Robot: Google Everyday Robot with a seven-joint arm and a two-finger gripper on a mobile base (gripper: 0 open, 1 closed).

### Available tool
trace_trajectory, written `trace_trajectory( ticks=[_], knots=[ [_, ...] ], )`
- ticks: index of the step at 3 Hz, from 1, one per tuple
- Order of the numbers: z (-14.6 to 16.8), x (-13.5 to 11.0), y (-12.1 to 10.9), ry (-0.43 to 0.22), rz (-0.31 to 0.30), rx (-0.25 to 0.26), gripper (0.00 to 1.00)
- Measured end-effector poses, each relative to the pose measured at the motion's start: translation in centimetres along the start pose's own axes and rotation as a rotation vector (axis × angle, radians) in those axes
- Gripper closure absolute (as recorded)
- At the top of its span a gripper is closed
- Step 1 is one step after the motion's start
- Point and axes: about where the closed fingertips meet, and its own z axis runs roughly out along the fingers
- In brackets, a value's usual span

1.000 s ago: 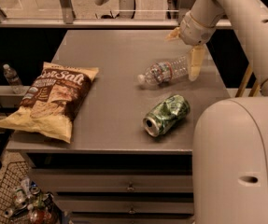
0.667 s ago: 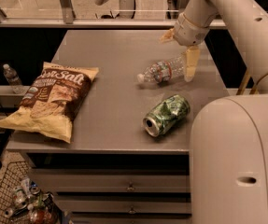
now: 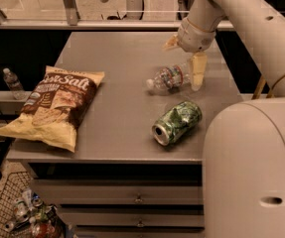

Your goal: Move water bottle near brown chip bag

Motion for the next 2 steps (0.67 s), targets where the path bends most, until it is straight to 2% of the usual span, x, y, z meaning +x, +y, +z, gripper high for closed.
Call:
trace_trajectory(
  ticks=[1,2],
  knots=[
    [0.84,-0.55,0.66,0.003,0.007,-0.031,0.18],
    [1.61,-0.92,1.23,-0.006,0.014,-0.059,0.42]
  ],
)
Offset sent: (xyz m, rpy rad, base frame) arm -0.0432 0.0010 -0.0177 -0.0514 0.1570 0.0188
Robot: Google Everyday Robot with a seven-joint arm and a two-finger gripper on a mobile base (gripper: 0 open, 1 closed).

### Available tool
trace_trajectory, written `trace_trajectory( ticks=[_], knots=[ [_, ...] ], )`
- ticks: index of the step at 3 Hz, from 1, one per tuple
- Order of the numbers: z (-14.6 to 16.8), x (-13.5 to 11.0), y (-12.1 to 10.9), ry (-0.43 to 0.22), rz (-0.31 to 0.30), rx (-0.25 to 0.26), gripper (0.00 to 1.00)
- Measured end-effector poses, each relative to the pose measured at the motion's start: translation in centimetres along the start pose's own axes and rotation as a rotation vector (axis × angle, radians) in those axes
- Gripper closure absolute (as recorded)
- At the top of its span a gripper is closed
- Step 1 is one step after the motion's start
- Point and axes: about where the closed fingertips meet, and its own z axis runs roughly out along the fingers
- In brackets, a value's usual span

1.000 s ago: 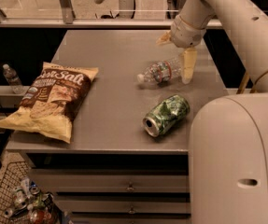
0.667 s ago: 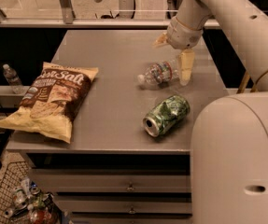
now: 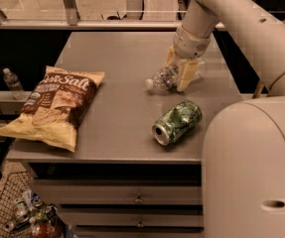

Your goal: Move water bottle near brown chip bag

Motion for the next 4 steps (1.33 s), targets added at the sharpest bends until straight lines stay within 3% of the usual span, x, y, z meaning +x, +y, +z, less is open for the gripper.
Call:
trace_trajectory(
  ticks=[1,2,3,4],
  knots=[
    [-0.5,-0.3,-0.1,0.003,-0.001,0.006,0.65],
    [-2.6,-1.4,-0.9,0.025,-0.031,0.053,0.88],
    [-5.1,-4.0,-1.5,0.024,-0.088,0.106,1.00],
    [-4.7,-3.9,-2.1,0.024,-0.087,0.117,1.00]
  ],
)
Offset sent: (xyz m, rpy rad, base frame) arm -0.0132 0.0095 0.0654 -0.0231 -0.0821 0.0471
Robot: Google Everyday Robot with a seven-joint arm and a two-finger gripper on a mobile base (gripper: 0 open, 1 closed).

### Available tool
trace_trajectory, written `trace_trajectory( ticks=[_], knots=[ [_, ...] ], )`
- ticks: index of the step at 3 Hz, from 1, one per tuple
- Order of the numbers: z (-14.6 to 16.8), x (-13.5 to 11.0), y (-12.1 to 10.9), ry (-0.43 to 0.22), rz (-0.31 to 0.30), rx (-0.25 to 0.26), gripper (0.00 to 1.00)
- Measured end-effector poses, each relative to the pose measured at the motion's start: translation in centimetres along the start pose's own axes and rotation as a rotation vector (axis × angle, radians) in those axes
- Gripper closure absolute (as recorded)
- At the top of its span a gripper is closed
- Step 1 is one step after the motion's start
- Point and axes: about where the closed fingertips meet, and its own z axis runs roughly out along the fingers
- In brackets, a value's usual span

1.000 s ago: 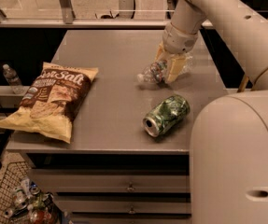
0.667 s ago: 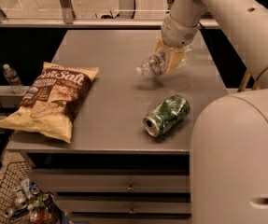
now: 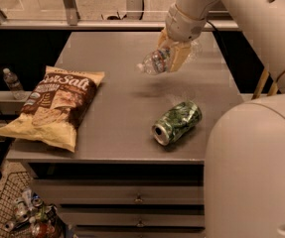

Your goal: Move water bottle near brown chip bag

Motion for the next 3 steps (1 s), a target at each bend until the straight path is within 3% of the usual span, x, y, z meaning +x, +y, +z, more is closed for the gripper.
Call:
trace_trajectory(
  ticks=[1,2,3],
  knots=[
    [0.4,-2.2,-1.3,0.011,-0.082,0.014,1.00],
    [0.9,-6.6,-2.8,0.042,-0.235,0.002,1.00],
    [2.8,-10.3,-3.4,0.050,-0.359,-0.046,1.00]
  ],
)
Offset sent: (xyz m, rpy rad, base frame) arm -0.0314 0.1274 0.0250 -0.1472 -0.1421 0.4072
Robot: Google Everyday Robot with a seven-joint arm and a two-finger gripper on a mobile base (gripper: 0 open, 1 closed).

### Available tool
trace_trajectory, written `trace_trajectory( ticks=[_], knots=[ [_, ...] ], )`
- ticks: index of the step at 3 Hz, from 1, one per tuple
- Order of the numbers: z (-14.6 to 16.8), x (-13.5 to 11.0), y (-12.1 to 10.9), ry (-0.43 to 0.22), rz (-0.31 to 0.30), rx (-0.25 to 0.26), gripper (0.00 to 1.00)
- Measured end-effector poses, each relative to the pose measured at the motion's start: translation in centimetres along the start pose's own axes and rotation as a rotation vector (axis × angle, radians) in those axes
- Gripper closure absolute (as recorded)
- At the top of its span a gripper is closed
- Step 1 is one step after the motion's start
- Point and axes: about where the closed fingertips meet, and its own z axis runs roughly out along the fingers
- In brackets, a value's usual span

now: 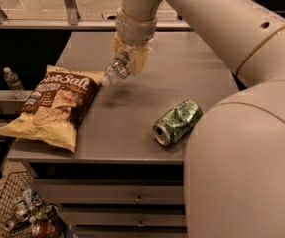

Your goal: Move water bottle near brown chip bag

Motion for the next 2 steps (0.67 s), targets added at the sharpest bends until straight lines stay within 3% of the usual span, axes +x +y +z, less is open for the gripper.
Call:
trace_trajectory(
  ticks=[1,2],
  knots=[
    [2.8,-2.0,-0.3,-0.043,-0.066,-0.054,1.00],
    [4.2,-4.2,-0.8,-0.083,-0.127,-0.073,1.00]
  ],
)
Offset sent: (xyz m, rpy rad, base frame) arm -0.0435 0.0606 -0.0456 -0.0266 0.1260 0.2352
